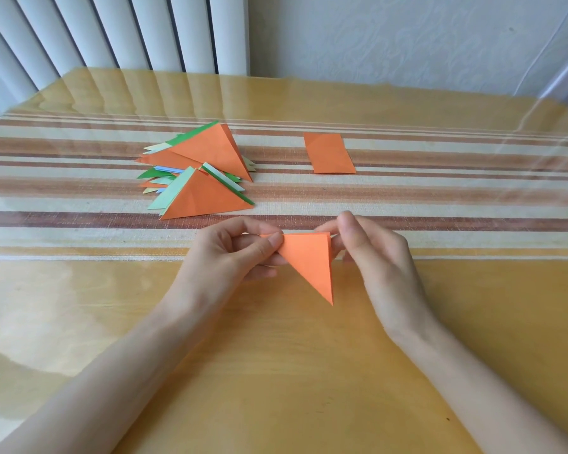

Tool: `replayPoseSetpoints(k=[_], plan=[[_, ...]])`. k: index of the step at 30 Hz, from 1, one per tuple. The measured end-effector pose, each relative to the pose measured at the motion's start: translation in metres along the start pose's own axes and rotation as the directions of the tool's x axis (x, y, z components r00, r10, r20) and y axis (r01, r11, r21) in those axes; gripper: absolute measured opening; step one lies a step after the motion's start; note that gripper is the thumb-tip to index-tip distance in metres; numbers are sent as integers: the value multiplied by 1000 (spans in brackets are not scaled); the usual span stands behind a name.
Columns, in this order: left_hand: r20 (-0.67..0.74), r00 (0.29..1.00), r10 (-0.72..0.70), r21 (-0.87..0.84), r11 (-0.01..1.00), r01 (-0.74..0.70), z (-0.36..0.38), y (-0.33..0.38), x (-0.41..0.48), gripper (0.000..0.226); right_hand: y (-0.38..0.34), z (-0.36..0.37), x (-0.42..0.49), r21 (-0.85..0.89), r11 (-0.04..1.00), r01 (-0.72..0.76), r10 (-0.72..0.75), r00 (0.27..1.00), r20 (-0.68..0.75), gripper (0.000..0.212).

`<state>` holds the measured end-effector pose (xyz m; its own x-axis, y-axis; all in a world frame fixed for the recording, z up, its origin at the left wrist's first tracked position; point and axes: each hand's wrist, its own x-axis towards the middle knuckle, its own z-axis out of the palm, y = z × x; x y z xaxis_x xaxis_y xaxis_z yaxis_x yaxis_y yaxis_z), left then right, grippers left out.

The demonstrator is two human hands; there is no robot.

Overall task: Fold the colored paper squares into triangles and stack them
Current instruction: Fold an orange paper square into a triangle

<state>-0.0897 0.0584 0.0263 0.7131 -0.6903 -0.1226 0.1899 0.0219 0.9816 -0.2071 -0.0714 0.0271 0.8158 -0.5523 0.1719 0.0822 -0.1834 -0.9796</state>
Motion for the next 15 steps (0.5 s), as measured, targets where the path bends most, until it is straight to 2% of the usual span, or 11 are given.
replayPoseSetpoints(k=[3,6,10,11,13,15], plan=[[-12,1000,17,22,1000,-16,1,-1,0,12,3,5,0,-67,991,-116,121,990,70,19],[7,999,35,72,997,-35,2,-1,-1,2,7,6,0,-90,988,-122,127,990,54,2],[-11,999,48,168,985,-46,1,-4,-1,7,9,5,1,-36,991,-126,126,992,16,19],[-28,998,65,215,975,-57,0,-6,0,7,12,5,2,-89,990,-111,111,994,-4,24],[-34,987,157,360,923,-134,-2,-10,1,9,21,6,2,-304,951,-57,52,998,-24,30],[-14,961,275,543,810,-224,-3,-13,1,12,26,5,3,-477,879,-12,-25,997,-70,25]])
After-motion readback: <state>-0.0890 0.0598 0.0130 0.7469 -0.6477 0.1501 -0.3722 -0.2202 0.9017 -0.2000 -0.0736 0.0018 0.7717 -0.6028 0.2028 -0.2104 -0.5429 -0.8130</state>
